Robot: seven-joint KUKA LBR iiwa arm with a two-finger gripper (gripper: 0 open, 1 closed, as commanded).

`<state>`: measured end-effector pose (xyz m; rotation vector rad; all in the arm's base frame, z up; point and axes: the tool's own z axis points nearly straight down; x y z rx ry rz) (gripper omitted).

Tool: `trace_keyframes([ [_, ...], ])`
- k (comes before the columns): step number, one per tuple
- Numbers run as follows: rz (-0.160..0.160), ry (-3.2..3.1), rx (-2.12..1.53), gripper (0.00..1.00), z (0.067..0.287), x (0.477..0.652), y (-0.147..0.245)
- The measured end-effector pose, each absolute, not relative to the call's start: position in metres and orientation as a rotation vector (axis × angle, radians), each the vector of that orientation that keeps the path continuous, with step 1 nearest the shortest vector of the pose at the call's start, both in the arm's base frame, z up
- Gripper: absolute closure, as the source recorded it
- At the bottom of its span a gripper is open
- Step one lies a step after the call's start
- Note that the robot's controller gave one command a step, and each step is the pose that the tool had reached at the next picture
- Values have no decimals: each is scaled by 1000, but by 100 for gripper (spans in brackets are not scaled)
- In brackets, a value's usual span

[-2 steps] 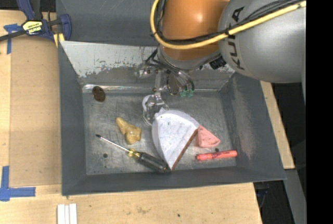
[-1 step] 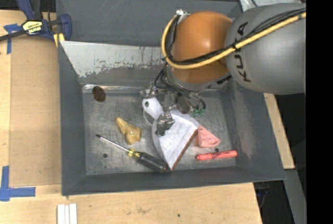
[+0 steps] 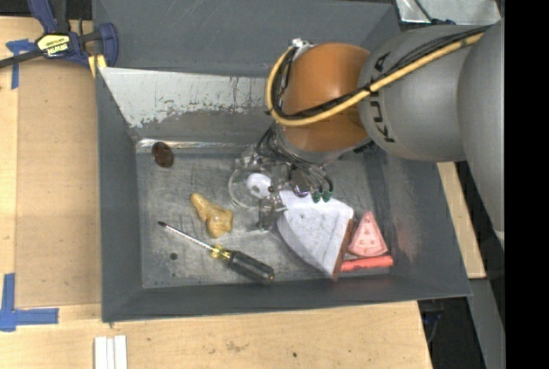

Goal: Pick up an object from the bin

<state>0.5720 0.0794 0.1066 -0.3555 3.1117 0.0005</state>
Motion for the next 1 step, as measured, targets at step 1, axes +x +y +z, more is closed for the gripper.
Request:
trace_keyframes([
  [1, 2, 3120, -306, 100, 139, 575, 82],
])
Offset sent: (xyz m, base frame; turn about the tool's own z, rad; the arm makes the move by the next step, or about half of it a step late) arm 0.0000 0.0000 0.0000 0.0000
